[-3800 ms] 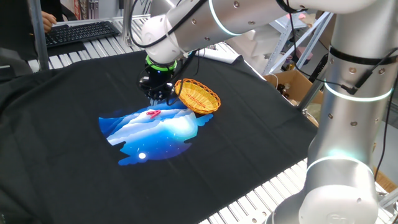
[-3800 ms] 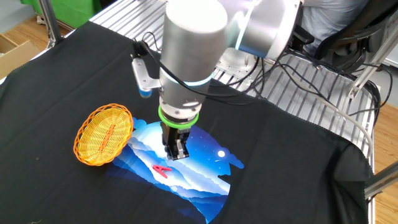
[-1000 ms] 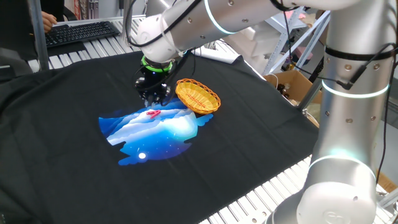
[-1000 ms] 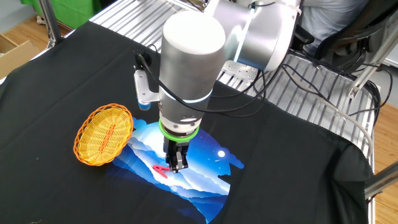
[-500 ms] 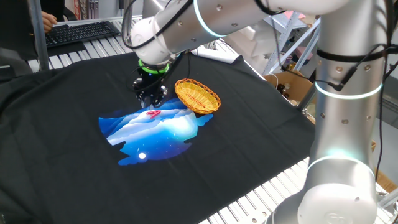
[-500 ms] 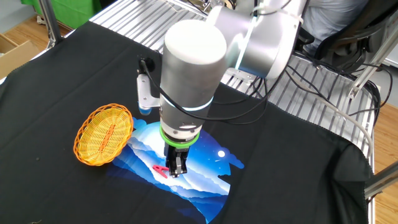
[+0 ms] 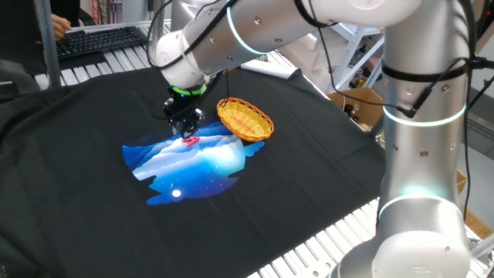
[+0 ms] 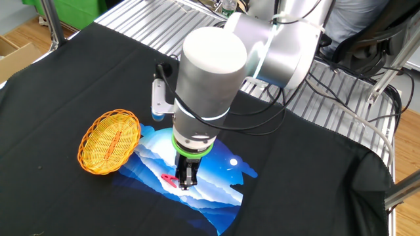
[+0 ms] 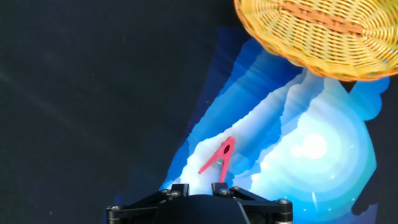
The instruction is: Use a clamp
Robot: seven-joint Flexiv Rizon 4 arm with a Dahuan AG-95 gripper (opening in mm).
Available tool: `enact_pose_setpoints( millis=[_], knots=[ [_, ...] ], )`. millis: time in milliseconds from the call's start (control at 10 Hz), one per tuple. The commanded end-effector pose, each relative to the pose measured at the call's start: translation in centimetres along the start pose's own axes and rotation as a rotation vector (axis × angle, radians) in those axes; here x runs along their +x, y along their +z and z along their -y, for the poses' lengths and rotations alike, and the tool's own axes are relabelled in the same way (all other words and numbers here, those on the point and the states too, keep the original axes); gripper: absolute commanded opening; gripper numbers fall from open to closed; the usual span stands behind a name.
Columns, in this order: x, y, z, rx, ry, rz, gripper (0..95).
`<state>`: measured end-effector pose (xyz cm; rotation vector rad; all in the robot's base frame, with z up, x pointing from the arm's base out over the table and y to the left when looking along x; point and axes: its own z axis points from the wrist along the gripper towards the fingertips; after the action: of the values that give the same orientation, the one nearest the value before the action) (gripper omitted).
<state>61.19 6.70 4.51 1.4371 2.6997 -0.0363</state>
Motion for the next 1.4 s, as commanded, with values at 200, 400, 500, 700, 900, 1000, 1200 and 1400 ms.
enact_pose_setpoints(
  millis=[200,400,500,700,900,1000,1200,1400],
  knots=[
    [-0.05,0.14,-0.06,-0.005,0.055,0.008,38.0],
    [-0.04,0.19,-0.09,0.001,0.092,0.021,38.0],
    [-0.04,0.19,-0.09,0.003,0.101,0.027,38.0],
    [-0.03,0.27,-0.13,0.006,0.115,0.041,38.0],
    [0.00,0.42,-0.21,0.007,0.129,0.065,38.0],
    [-0.05,0.56,-0.23,0.006,0.131,0.077,38.0],
    [-0.15,0.81,-0.25,0.006,0.139,0.086,38.0],
    [-0.30,1.03,-0.22,0.008,0.144,0.093,38.0]
  ],
)
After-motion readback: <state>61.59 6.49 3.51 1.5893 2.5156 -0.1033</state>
